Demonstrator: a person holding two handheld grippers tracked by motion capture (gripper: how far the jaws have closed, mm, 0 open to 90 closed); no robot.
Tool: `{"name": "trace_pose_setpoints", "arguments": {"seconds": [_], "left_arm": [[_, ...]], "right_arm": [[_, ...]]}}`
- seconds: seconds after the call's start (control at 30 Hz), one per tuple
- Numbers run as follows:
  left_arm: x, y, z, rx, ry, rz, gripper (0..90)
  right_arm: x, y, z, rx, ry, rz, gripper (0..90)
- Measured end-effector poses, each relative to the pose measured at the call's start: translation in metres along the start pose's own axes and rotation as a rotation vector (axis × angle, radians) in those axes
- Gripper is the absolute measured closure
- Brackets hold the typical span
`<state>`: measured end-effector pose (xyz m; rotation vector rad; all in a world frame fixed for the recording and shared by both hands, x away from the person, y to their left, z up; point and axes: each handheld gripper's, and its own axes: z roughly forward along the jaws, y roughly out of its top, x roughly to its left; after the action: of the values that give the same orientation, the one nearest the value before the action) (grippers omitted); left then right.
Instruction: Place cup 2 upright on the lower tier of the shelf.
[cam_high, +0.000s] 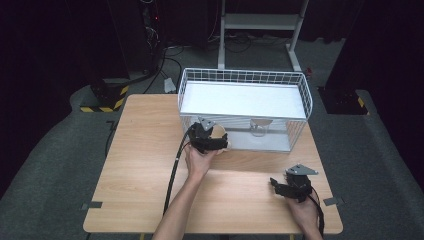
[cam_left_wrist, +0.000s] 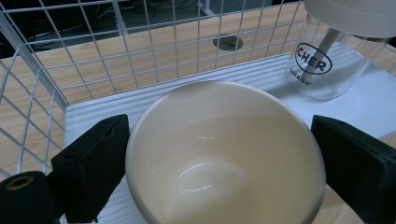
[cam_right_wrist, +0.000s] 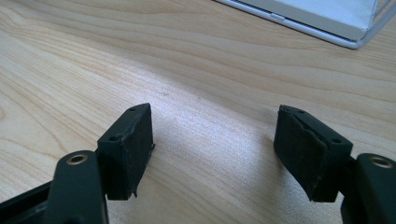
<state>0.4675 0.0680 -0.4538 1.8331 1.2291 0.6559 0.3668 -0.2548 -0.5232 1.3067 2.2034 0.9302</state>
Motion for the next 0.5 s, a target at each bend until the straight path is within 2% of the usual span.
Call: {"name": "trace_pose_setpoints", "arguments": {"seconds": [0.13,0.23,0.5], "left_arm": [[0.0004,-0.0001,-0.0004,0.003,-0.001,0.006,6.6],[-0.0015,-0.0002,-0.0007,-0.006,0.0,0.015,9.9],[-0.0011,-0.0001,0.0032,-0.024,0.021,0.001,10.0]], "right_arm": [[-0.0005,-0.0002,0.0001,-0.002,-0.001,-0.007,28.7],[-0.0005,-0.0001,0.0002,-0.002,-0.001,-0.007,28.7],[-0.0004,-0.0001,0.0001,-0.002,-0.001,-0.007,28.7]]}}
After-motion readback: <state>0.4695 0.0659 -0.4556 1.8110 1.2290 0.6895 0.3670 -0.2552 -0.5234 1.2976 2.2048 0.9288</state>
